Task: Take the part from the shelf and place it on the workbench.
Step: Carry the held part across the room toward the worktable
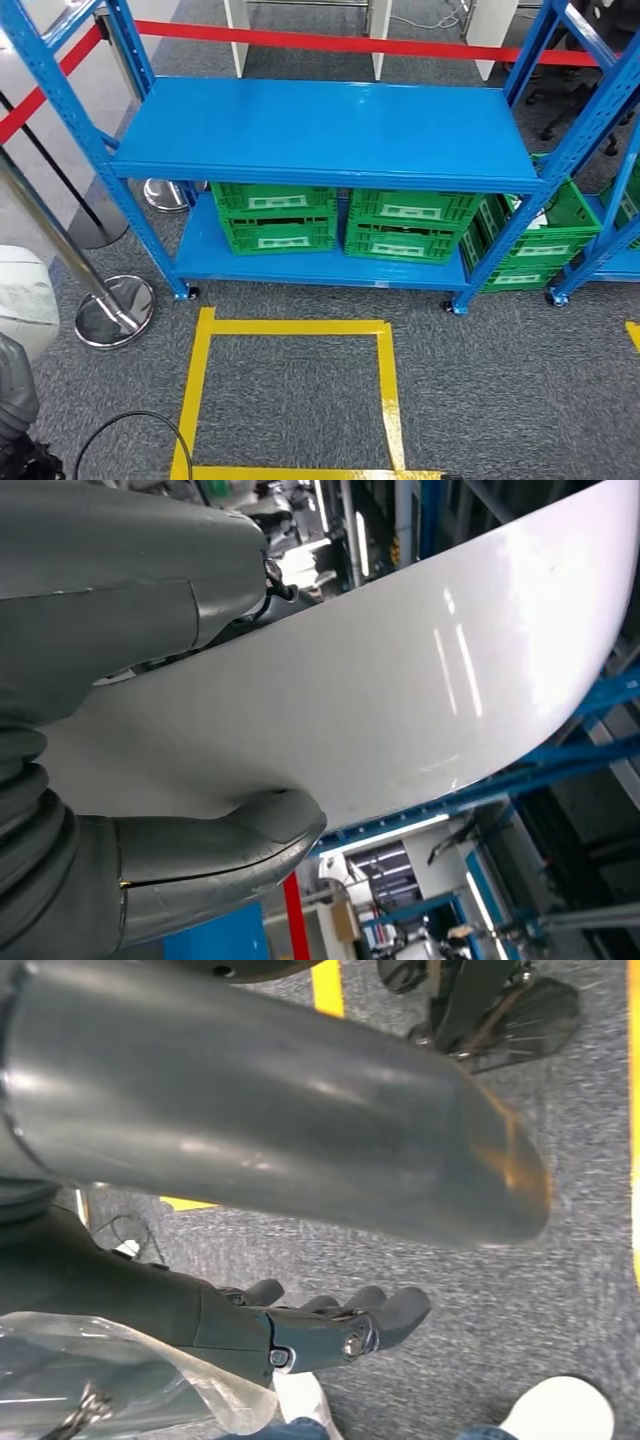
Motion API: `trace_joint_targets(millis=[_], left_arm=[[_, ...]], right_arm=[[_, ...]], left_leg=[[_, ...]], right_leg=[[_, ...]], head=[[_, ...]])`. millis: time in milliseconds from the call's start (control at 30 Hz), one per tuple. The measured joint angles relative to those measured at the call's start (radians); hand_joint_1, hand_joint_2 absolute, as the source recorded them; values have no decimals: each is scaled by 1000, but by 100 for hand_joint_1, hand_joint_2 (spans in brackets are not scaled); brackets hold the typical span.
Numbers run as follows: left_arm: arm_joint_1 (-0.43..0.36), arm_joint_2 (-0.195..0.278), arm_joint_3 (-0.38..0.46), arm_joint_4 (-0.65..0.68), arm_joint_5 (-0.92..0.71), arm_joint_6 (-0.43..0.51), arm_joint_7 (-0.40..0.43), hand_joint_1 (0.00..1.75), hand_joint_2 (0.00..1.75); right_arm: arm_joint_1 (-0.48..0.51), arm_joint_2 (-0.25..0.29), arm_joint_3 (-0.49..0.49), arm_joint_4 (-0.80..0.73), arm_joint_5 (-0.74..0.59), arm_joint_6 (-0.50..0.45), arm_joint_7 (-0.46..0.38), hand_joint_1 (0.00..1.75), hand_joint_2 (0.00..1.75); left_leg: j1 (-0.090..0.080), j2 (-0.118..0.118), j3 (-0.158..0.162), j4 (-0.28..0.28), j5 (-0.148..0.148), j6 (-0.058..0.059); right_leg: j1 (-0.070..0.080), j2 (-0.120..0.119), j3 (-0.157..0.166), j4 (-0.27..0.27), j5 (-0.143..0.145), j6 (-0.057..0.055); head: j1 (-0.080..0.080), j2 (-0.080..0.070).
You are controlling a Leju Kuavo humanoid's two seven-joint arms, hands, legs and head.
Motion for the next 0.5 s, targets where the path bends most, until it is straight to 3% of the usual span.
trace_joint_targets(millis=[33,67,100,133,200,267,300,367,433,500], left_arm=[[0,0,0,0,-1,0,0,175,175],[-1,-1,0,0,-2,0,0,175,175],[-1,-1,-1,0,-4,0,0,175,175],[-1,-1,-1,1,-5,0,0,175,175],[-2,-2,-2,1,-8,0,0,175,175],[-3,-2,-4,1,-10,0,0,175,175],[-4,-2,-5,1,-10,0,0,175,175],[-5,-2,-8,1,-16,1,0,175,175],[-5,-2,-10,1,-23,6,0,175,175],[-4,-2,-11,2,-29,11,0,175,175]], right_arm=[[0,0,0,0,1,1,0,0,0],[0,0,0,1,2,2,0,0,0],[0,0,0,1,3,2,0,0,0],[-1,0,0,1,5,2,0,0,0],[-2,0,0,1,8,4,-1,0,0],[-5,0,0,1,12,6,-2,0,0],[-6,0,0,1,12,6,-2,0,0],[-5,0,1,3,13,8,-3,0,0],[-3,0,1,4,13,10,-3,0,0],[-2,0,0,5,13,17,-6,0,0]], left_leg=[[0,0,-13,1,10,2],[-1,1,-27,2,20,1],[-1,1,-40,3,29,0],[-1,1,-51,3,38,-1],[-1,1,-70,3,53,-7],[-3,1,-82,6,66,-17],[-5,2,-85,7,73,-22],[-5,2,-90,7,84,-33],[-3,0,-99,32,53,-44],[0,-2,-125,129,-30,-54]], right_leg=[[-1,1,-17,67,-38,3],[-1,1,-27,121,-56,5],[-1,1,-23,148,-51,6],[-1,1,-1,136,-25,6],[-1,1,91,13,36,2],[0,2,190,-138,46,-5],[1,3,212,-180,37,-8],[1,3,213,-204,33,-16],[-1,0,202,-205,43,-32],[-2,-3,195,-204,54,-46]], head=[[1,0],[1,0],[1,0],[1,0],[1,0],[1,0],[1,0],[1,0],[-1,0],[-4,0]])
